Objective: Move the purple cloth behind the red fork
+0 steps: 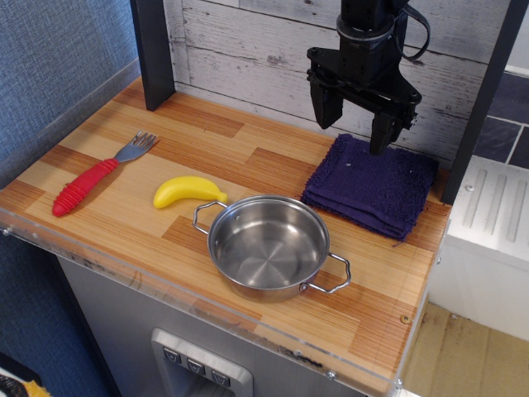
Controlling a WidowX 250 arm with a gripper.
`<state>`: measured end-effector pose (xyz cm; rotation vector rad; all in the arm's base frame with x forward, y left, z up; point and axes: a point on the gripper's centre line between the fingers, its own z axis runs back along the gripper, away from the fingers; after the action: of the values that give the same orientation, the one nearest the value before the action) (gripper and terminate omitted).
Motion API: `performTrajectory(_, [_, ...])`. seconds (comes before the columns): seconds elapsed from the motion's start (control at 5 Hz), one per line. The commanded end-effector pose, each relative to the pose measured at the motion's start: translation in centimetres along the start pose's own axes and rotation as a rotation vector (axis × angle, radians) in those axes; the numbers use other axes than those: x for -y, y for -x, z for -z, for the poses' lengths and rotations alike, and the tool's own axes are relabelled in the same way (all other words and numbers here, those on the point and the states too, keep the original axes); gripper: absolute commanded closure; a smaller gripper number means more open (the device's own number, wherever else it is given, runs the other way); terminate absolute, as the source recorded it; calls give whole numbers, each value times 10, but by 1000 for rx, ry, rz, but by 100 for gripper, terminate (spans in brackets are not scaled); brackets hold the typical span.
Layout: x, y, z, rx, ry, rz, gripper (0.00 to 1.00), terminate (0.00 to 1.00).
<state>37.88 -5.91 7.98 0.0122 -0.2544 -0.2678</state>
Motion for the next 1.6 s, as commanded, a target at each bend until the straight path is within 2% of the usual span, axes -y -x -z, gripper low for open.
performTrajectory(0.0, [0, 0, 0, 0, 0, 0, 0, 0])
performTrajectory(0.4, [12, -7, 30, 12, 3, 50, 0, 0])
performTrajectory(0.8, [25, -11, 58, 9, 91, 80, 0, 0])
performTrajectory(1.0, [21, -4, 59, 0, 82, 52, 0, 0])
performTrajectory(1.4, [9, 10, 47, -26, 23, -3, 0, 0])
